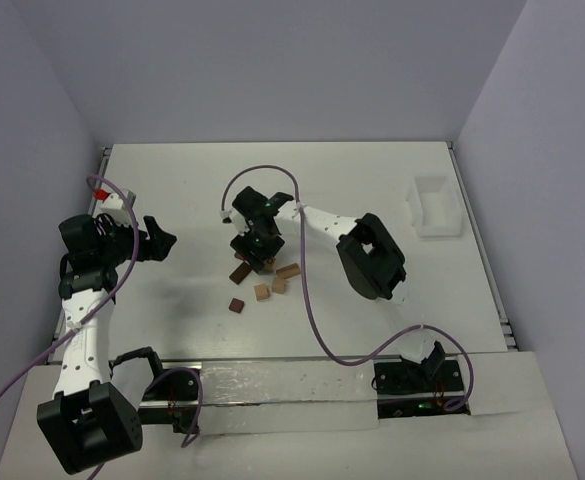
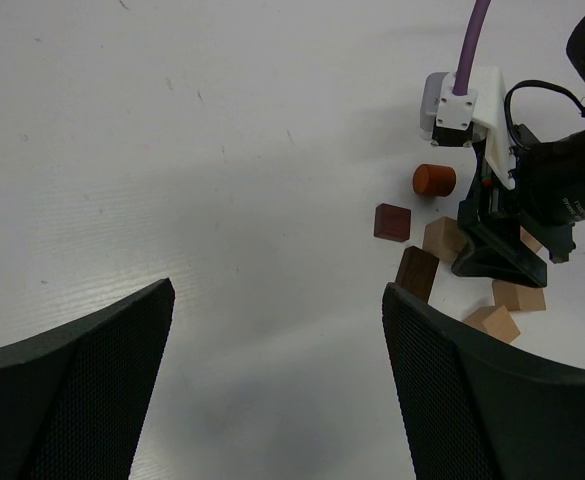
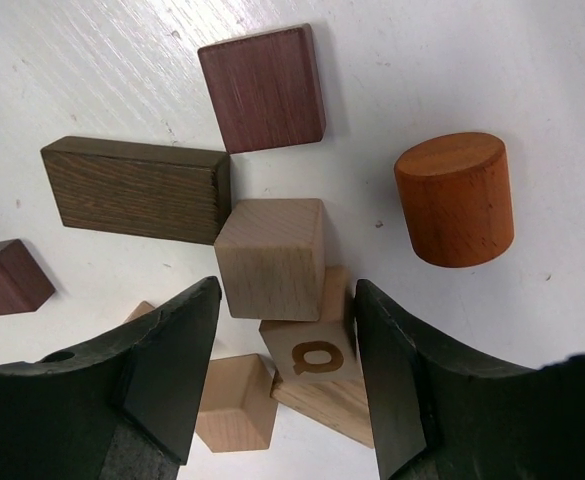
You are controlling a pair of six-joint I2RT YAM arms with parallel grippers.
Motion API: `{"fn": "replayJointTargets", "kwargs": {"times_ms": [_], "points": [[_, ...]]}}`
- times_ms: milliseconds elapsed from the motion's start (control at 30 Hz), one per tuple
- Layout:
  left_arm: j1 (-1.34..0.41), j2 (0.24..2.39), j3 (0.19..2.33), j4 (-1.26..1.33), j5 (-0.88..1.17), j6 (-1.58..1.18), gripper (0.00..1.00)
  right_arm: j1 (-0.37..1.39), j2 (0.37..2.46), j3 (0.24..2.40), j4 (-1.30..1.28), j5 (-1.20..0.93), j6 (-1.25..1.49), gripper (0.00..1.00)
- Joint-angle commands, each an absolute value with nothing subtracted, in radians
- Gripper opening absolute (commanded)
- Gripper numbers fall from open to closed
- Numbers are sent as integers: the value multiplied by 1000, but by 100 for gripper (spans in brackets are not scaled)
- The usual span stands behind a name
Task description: Build the wood block tower
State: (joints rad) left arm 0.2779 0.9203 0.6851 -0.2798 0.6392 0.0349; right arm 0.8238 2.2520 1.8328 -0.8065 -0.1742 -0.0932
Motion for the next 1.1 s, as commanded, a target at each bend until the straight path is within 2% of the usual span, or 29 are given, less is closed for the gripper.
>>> {"fn": "replayJointTargets", "kwargs": {"times_ms": [0, 200, 533, 633, 767, 833, 1067], "points": [[285, 920, 686, -233, 640, 35, 91, 818, 2266, 1867, -816, -179, -88, 63], [285, 919, 684, -233, 638, 34, 91, 818, 2263, 1853, -805, -169, -92, 56], [285, 918, 684, -230, 634, 33, 91, 815, 2243, 1825, -791, -163, -53, 35], [285, 917, 684, -230, 633, 32, 91, 815, 2231, 1800, -778, -163, -38, 27], [286, 917, 684, -230, 629, 32, 91, 815, 2202, 1759, -757, -151, -6, 7], [285, 916, 684, -230, 629, 32, 91, 814, 2192, 1748, -751, -150, 10, 2], [285, 917, 683, -231, 623, 32, 91, 806, 2078, 1634, -684, -89, 153, 0]]}}
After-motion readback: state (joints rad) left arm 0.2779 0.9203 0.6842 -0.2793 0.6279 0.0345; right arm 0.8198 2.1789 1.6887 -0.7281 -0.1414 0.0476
